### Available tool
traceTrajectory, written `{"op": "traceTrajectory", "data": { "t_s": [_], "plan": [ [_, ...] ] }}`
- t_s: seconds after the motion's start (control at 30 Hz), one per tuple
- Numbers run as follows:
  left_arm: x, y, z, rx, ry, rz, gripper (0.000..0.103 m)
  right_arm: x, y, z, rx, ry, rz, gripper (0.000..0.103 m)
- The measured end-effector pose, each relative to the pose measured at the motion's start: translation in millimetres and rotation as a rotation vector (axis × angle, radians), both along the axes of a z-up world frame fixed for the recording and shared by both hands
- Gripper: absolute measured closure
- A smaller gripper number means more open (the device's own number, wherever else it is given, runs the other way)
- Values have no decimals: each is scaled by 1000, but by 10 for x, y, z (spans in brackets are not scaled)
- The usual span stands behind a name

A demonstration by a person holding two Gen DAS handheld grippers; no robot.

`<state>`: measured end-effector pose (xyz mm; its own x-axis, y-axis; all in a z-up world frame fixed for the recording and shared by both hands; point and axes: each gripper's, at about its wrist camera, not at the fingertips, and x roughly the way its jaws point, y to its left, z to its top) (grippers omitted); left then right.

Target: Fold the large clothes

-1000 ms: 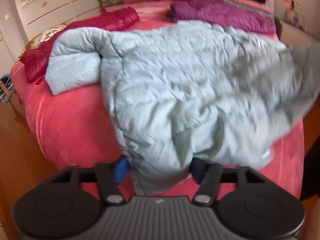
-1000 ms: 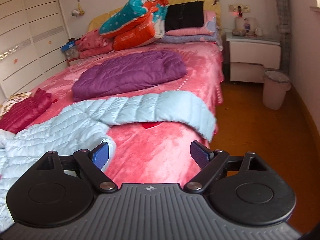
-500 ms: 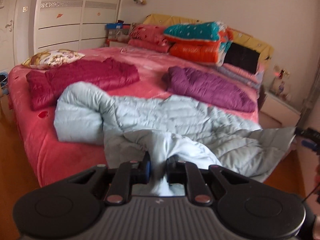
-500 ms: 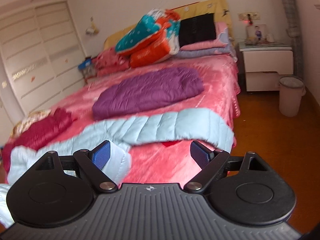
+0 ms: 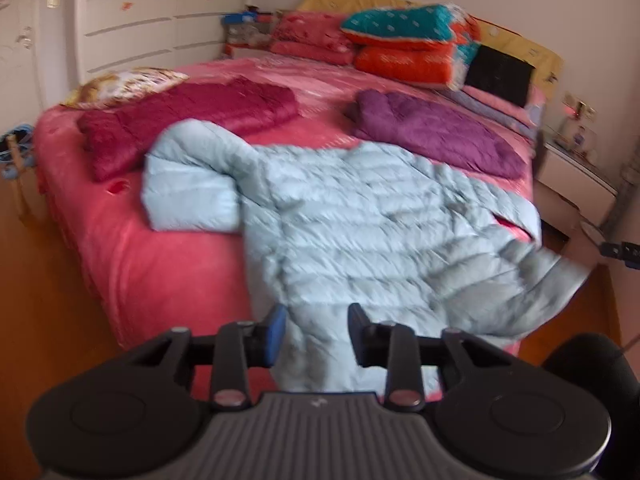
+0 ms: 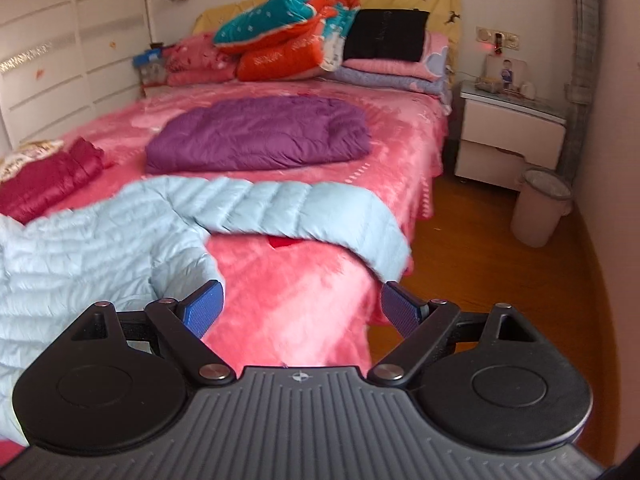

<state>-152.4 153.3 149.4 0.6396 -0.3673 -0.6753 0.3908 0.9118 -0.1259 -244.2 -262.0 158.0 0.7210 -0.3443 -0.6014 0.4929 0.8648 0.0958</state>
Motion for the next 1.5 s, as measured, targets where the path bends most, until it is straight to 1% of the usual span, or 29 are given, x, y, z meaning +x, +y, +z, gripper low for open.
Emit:
{"op": "traceTrajectory", "data": {
  "t_s": [0.03, 0.13, 0.2, 0.3, 0.33, 0.4, 0.47, 0.53, 0.63, 0.67, 0.73, 0.83, 1.0, 1.07, 1.13, 1.2, 1.23, 1.27, 1.37, 1.43, 1.5],
  "plan": [
    [-27, -44, -20, -4, 4, -20, 63, -47, -20, -7, 1, 10, -5, 0],
    [-79, -209, -101, -10, 16, -85, 60, -192, -106, -41, 24, 32, -51, 0],
    [-80, -329, -178, -13, 38, -123, 57, -272, -122, -53, 63, 17, -59, 0],
    [-78, -533, -277, 4, 51, -184, 55, -255, 4, -55, 120, -18, 3, 0],
    [-81, -604, -307, 5, 52, -206, 54, -209, 67, -64, 137, -30, 39, 0],
    [-70, -752, -370, -16, 69, -269, 51, -83, 216, -106, 184, -46, 128, 0],
    [-45, -909, -473, -45, 114, -337, 51, 80, 359, -177, 243, -47, 192, 0],
    [-15, -1072, -610, -68, 166, -378, 51, 250, 458, -247, 291, -50, 225, 0],
    [43, -1266, -815, -96, 229, -406, 51, 486, 511, -300, 312, -91, 244, 0],
    [65, -1314, -874, -104, 240, -411, 51, 544, 517, -319, 314, -113, 243, 0],
    [114, -1395, -968, -96, 251, -398, 51, 669, 515, -357, 312, -149, 245, 0],
    [214, -1415, -1067, -93, 257, -356, 51, 832, 525, -462, 262, -164, 235, 0],
    [375, -1402, -1119, -89, 209, -271, 50, 955, 499, -599, 173, -154, 237, 0],
    [441, -1397, -1113, -115, 193, -248, 48, 977, 453, -603, 178, -164, 232, 0],
    [481, -1424, -1101, -146, 174, -257, 45, 1001, 392, -626, 201, -178, 227, 0],
    [468, -1502, -1081, -190, 155, -293, 44, 1021, 340, -639, 213, -181, 219, 0],
    [454, -1537, -1068, -217, 149, -318, 39, 1024, 331, -632, 216, -182, 217, 0],
    [433, -1574, -1053, -245, 145, -348, 37, 1040, 321, -643, 216, -181, 214, 0],
    [343, -1665, -1026, -332, 169, -486, 36, 1081, 309, -690, 222, -167, 208, 0],
    [248, -1730, -1021, -346, 195, -581, 34, 1109, 294, -705, 228, -160, 208, 0],
    [145, -1764, -1015, -331, 223, -657, 34, 1074, 270, -694, 233, -163, 208, 0]
  ]
}}
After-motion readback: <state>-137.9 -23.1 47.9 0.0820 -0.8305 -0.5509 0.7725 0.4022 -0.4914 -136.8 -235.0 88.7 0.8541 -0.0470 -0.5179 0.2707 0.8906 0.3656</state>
